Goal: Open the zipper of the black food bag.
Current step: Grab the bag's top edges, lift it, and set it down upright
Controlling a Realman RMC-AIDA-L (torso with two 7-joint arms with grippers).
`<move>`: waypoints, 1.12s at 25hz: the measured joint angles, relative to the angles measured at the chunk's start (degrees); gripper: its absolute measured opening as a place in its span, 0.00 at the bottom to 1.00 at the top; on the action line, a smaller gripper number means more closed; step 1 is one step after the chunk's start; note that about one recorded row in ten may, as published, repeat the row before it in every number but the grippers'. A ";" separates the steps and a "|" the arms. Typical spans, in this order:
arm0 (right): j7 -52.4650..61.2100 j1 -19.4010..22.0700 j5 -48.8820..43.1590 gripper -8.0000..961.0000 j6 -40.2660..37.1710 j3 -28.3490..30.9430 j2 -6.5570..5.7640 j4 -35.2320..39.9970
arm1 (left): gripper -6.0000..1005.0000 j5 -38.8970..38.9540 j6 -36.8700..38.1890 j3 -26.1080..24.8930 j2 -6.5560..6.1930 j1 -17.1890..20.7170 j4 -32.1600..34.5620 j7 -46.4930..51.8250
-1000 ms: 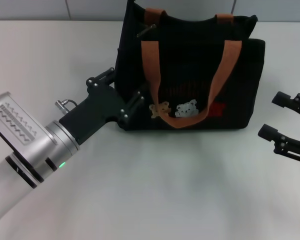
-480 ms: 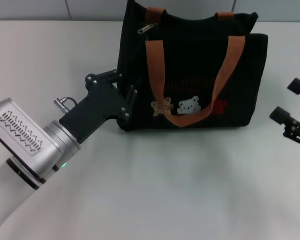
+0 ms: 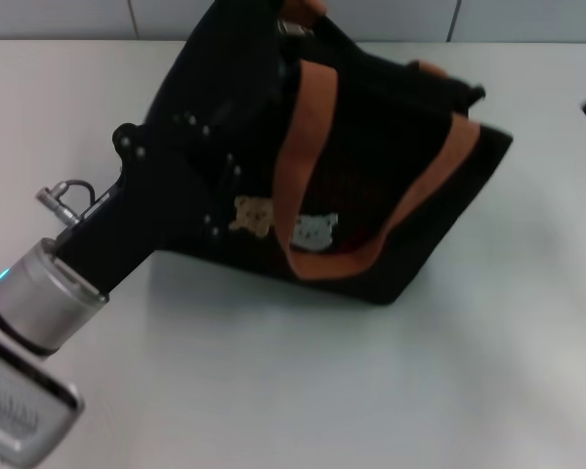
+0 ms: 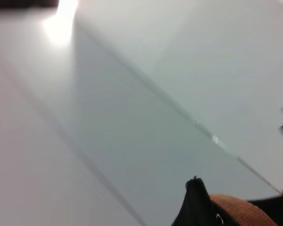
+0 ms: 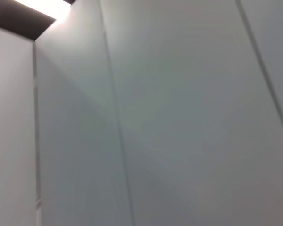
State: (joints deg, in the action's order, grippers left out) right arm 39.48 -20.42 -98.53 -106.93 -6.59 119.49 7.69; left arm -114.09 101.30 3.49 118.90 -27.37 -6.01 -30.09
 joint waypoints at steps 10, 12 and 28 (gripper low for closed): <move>-5.32 -10.78 -7.32 0.87 16.43 -9.02 0.07 -7.24 | 0.11 -5.08 5.13 0.17 0.05 -2.35 2.55 -10.36; -4.85 -11.67 -10.31 0.87 17.41 -11.79 0.00 -7.27 | 0.11 -5.11 5.31 0.26 0.07 -2.69 2.51 -10.83; -15.84 -13.78 -13.16 0.87 25.54 -11.41 0.27 -14.28 | 0.10 -5.03 6.58 3.92 0.30 -2.82 0.78 -13.81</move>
State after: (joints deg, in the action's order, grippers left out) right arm 23.63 -34.20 -111.69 -81.39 -18.00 119.76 -6.59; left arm -119.12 107.88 7.41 119.20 -30.19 -5.23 -43.90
